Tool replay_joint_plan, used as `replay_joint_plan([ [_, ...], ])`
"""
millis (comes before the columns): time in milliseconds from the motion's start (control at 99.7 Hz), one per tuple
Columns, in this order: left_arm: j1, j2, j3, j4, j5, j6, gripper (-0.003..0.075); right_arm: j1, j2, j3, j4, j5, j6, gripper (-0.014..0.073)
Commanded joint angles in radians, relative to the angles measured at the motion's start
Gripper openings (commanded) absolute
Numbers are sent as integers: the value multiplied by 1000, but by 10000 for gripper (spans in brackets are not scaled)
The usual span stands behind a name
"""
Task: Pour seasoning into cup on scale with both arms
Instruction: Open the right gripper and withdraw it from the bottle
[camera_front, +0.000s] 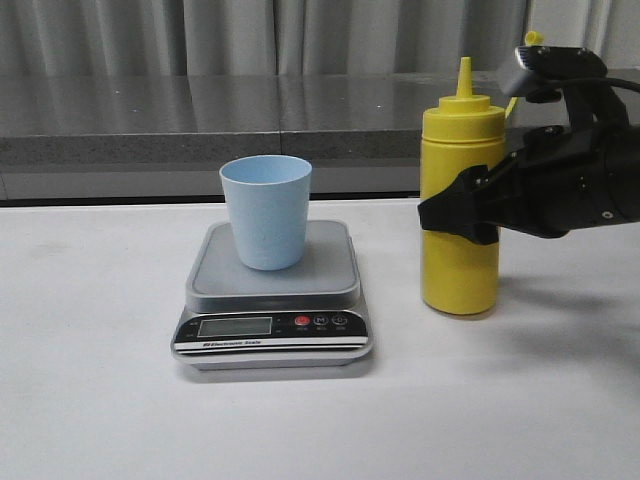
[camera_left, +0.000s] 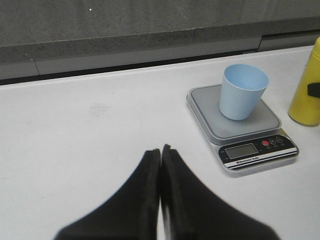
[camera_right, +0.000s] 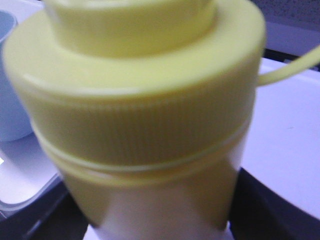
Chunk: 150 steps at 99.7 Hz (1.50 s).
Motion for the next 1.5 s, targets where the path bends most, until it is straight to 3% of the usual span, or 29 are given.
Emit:
replay_joint_plan([
  [0, 3, 9, -26, -5, -68, -12, -13, -6, -34, -18, 24, -83, -13, 482],
  [221, 3, 9, -26, -5, -68, -12, -13, -6, -34, -18, 28, -89, -13, 666],
  [943, 3, 9, -26, -5, -68, -12, -13, -6, -104, 86, 23, -136, -13, 663],
  [1494, 3, 9, -26, -5, -68, -12, -13, -6, -335, 212, 129, 47, -13, 663],
])
